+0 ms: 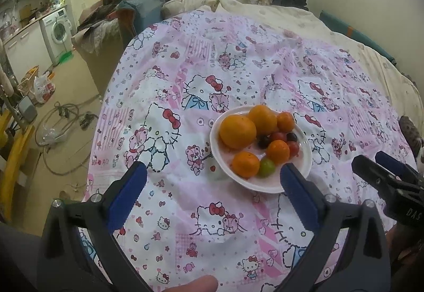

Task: Organize fruits

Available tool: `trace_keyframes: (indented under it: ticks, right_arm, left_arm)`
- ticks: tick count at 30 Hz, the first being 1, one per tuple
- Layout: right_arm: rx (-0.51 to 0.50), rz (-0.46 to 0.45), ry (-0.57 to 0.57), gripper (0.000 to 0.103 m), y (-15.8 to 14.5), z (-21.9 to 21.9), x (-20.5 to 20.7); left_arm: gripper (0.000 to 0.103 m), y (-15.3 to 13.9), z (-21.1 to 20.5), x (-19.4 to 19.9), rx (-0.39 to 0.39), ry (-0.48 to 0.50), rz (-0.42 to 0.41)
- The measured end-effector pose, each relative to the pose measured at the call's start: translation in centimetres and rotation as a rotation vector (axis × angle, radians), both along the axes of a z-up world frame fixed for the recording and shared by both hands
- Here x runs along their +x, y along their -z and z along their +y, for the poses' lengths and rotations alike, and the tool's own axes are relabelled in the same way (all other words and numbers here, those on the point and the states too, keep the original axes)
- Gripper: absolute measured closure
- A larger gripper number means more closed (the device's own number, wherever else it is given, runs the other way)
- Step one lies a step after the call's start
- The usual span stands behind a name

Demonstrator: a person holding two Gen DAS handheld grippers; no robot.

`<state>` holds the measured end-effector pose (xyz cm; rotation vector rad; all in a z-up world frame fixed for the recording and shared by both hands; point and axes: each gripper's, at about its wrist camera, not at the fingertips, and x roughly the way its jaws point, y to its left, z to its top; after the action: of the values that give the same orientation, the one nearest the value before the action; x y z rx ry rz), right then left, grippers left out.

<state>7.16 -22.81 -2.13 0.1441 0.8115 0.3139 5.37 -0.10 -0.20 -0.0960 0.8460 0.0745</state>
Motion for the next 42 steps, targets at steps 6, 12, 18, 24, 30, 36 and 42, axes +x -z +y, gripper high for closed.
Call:
trace_keyframes:
  ticks: [6, 12, 18, 24, 30, 36, 42]
  right_arm:
    - [-0.001, 0.000, -0.001, 0.000, 0.00, 0.05, 0.02]
    - [-0.001, 0.001, 0.000, 0.000, 0.02, 0.07, 0.00]
    - [-0.002, 0.001, 0.000, 0.000, -0.01, 0.09, 0.04]
    - [0.000, 0.002, -0.001, 0.000, -0.02, 0.08, 0.05]
    - [0.001, 0.002, -0.001, 0.000, -0.10, 0.07, 0.04]
    - [-0.002, 0.002, 0.000, 0.000, -0.08, 0.11, 0.03]
    - [-0.003, 0.006, -0.004, 0.000, -0.03, 0.17, 0.09]
  left_arm:
    - [0.003, 0.18, -0.08, 0.07, -0.002, -0.003, 0.012]
    - [0.003, 0.23, 0.00, 0.10, -0.005, -0.003, 0.013]
    - [0.003, 0.23, 0.04, 0.09, -0.004, -0.001, 0.012]
    - [0.003, 0.23, 0.04, 0.08, -0.005, -0.002, 0.013]
    - [0.003, 0.23, 0.08, 0.09, -0.005, -0.002, 0.014]
    - [0.003, 0.24, 0.09, 0.09, -0.005, -0.002, 0.014]
    - [0.003, 0.24, 0.08, 0.10, -0.005, -0.003, 0.015]
